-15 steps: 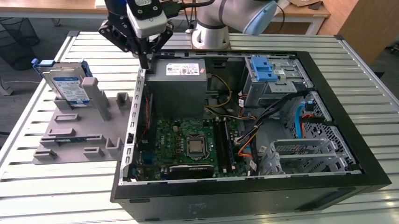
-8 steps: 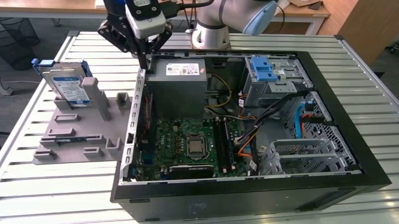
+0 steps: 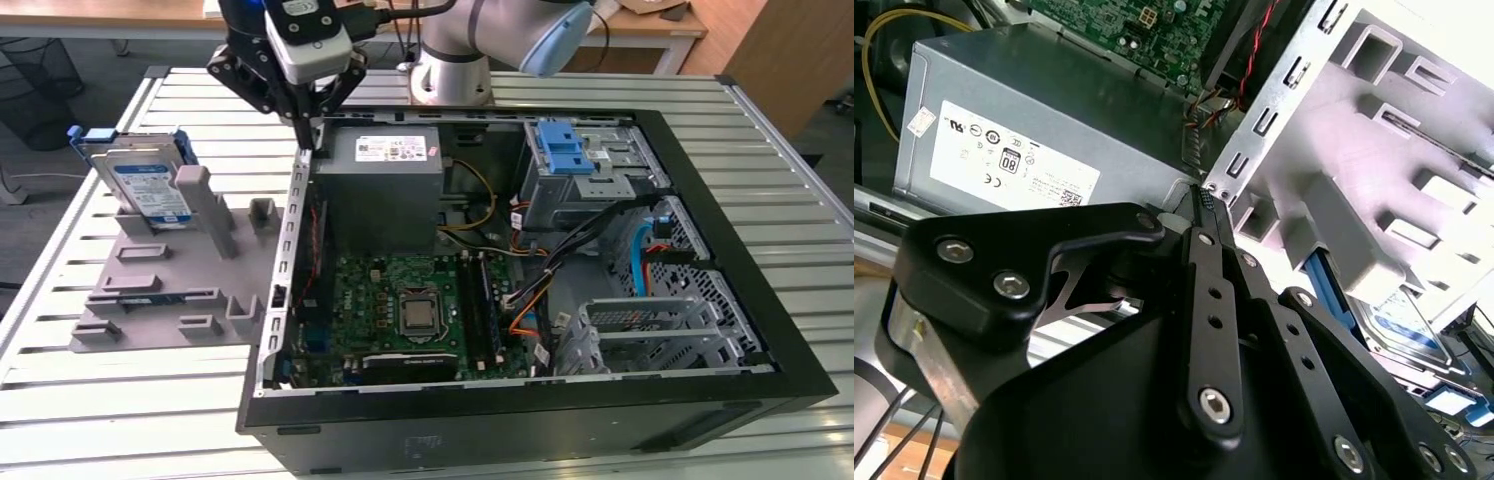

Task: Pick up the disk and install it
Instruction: 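Reach for the disk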

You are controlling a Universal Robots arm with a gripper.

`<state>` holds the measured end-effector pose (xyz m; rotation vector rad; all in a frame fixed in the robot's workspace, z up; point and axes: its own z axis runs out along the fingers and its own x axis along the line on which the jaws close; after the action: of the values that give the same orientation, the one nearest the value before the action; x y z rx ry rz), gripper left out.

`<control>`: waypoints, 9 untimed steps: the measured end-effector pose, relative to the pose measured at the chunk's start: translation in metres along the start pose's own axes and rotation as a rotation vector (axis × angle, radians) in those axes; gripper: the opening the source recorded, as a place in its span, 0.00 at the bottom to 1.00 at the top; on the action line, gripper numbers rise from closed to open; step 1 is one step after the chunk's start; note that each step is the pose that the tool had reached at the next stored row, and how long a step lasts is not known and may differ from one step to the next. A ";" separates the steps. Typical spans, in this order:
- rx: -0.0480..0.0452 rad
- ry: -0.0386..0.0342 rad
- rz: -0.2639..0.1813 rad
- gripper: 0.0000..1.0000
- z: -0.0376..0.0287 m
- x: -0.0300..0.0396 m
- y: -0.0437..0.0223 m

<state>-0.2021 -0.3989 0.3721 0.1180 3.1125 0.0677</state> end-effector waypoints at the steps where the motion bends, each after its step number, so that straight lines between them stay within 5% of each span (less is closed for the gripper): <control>1: 0.0001 0.0001 0.000 0.11 0.0001 0.0002 0.0000; 9: 0.0000 0.0000 0.000 0.11 0.0009 0.0022 -0.0002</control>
<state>-0.2043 -0.3989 0.3711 0.1179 3.1125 0.0677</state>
